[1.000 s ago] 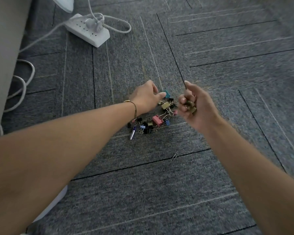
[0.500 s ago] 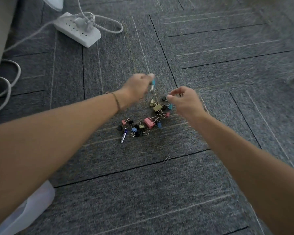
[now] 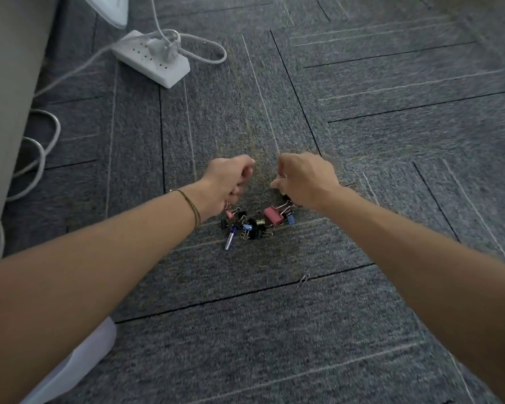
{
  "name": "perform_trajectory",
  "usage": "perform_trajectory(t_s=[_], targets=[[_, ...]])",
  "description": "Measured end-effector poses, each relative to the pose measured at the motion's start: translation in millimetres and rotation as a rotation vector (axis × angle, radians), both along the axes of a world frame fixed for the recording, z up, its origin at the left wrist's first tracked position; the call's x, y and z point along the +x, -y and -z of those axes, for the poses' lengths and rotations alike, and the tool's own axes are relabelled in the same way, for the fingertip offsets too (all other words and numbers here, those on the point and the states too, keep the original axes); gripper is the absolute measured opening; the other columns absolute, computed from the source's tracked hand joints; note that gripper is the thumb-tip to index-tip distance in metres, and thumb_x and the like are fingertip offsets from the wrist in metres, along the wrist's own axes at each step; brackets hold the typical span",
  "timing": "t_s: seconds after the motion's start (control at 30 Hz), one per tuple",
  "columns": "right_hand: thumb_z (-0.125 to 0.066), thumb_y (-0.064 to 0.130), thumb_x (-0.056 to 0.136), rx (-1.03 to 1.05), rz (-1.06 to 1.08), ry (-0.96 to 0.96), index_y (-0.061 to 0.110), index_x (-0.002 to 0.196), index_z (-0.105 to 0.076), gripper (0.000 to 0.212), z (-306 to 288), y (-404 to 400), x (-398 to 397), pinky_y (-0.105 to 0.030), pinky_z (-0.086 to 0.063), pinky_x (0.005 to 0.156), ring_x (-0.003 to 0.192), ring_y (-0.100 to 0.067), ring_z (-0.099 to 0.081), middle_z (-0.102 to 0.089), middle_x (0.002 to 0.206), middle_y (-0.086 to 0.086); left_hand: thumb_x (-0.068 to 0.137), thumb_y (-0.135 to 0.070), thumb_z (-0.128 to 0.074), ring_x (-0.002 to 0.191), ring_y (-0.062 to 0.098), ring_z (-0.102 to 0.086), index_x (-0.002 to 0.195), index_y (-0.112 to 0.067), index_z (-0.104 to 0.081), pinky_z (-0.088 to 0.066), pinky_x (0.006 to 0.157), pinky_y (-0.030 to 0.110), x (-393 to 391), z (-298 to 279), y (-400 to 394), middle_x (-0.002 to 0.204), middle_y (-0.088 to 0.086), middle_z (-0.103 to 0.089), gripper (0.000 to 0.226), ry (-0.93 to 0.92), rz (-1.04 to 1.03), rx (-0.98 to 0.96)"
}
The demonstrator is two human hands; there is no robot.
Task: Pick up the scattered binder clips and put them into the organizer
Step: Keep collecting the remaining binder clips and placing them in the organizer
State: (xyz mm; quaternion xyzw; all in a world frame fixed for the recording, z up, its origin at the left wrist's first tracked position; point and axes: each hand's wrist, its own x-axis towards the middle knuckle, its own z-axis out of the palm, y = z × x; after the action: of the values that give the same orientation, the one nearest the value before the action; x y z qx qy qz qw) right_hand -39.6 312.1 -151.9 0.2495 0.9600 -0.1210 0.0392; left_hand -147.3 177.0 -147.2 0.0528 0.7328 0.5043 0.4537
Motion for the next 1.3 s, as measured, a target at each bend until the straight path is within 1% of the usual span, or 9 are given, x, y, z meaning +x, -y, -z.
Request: perform_trajectory(t_s=[0.1, 0.2, 0.3, 0.43, 0.57, 0.77, 1.0, 1.17, 1.3], targets=[[-0.068, 0.037, 0.094, -0.258, 0.126, -0.125, 0.013, 0.099, -0.065, 0.024, 2, -3, 4, -0.040, -0.061, 0.067, 0.073, -0.021, -0.069, -0.069, 0.085, -0.002, 0.100, -0.033, -0.062, 0.046, 0.010, -0.036, 0.086, -0.014, -0.065, -0.029, 0.040, 0.021, 7, 1, 1, 0.062, -0.005, -0.051, 0.024, -0.198, 0.060, -0.099], [-0.057, 0.026, 0.101, -1.000, 0.495, -0.452, 0.009, 0.100, -0.065, 0.019, -10, -16, 14, -0.022, -0.050, 0.046, 0.060, -0.013, -0.054, -0.058, 0.073, 0.001, 0.099, -0.029, -0.065, 0.058, 0.008, -0.048, 0.109, -0.019, -0.062, -0.043, 0.051, 0.018, 13, 3, -4, 0.090, -0.002, -0.062, 0.014, -0.497, 0.266, -0.124], [-0.042, 0.021, 0.099, -1.578, 0.589, -0.629, 0.013, 0.079, -0.059, 0.028, -13, -31, 32, -0.023, -0.029, 0.039, 0.054, -0.014, -0.034, -0.041, 0.060, 0.002, 0.099, -0.030, -0.064, 0.054, 0.010, -0.046, 0.119, -0.027, -0.054, -0.045, 0.052, 0.023, 18, 4, -10, 0.086, 0.000, -0.060, 0.022, -0.768, 0.518, -0.182], [-0.044, 0.031, 0.097, -1.782, 0.609, -0.649, 0.017, 0.066, -0.053, 0.035, -11, -37, 42, -0.027, -0.035, 0.049, 0.055, -0.016, -0.045, -0.049, 0.063, -0.001, 0.105, -0.031, -0.053, 0.053, 0.010, -0.050, 0.128, -0.022, -0.049, -0.041, 0.051, 0.024, 17, 1, -19, 0.069, -0.003, -0.056, 0.025, -1.071, 0.813, -0.257], [-0.057, 0.035, 0.101, -1.462, 0.722, -0.414, 0.018, 0.071, -0.054, 0.035, -16, -41, 37, -0.021, -0.035, 0.046, 0.048, -0.009, -0.044, -0.051, 0.061, 0.003, 0.108, -0.033, -0.045, 0.054, 0.012, -0.050, 0.124, -0.020, -0.048, -0.040, 0.051, 0.026, 13, 2, -25, 0.067, -0.003, -0.054, 0.021, -1.248, 1.010, -0.274], [-0.051, 0.029, 0.104, -0.370, 0.174, -0.027, 0.014, 0.104, -0.057, 0.016, -10, -42, 24, -0.023, -0.038, 0.048, 0.057, -0.010, -0.051, -0.060, 0.078, 0.000, 0.112, -0.030, -0.029, 0.050, 0.012, -0.048, 0.112, -0.013, -0.044, -0.040, 0.046, 0.025, 0, 7, -20, 0.068, -0.002, -0.056, 0.022, -1.363, 1.081, -0.276], [-0.051, 0.034, 0.103, -0.064, -0.052, 0.085, 0.012, 0.114, -0.048, 0.026, 6, -39, 14, -0.030, -0.047, 0.053, 0.063, -0.015, -0.059, -0.061, 0.079, -0.001, 0.107, -0.004, -0.032, 0.046, 0.012, -0.037, 0.097, -0.007, -0.053, -0.030, 0.038, 0.022, 9, 2, -7, 0.064, 0.001, -0.048, 0.024, -0.206, 0.208, 0.328], [-0.049, 0.033, 0.104, 0.025, -0.108, 0.049, 0.010, 0.111, -0.046, 0.024, 11, -33, 18, -0.034, -0.046, 0.053, 0.055, -0.015, -0.052, -0.056, 0.070, -0.001, 0.097, -0.017, -0.032, 0.050, 0.014, -0.037, 0.088, -0.011, -0.053, -0.025, 0.040, 0.023, 22, -18, -3, 0.068, 0.004, -0.051, 0.024, 0.203, 0.138, 0.574], [-0.049, 0.037, 0.104, 0.023, -0.108, 0.077, 0.011, 0.113, -0.046, 0.027, 8, -34, 17, -0.035, -0.052, 0.057, 0.060, -0.016, -0.055, -0.058, 0.074, -0.002, 0.101, -0.038, -0.043, 0.050, 0.015, -0.038, 0.063, -0.017, -0.049, -0.029, 0.042, 0.022, 21, -21, -12, 0.065, 0.003, -0.053, 0.043, 0.305, 0.076, 0.475]])
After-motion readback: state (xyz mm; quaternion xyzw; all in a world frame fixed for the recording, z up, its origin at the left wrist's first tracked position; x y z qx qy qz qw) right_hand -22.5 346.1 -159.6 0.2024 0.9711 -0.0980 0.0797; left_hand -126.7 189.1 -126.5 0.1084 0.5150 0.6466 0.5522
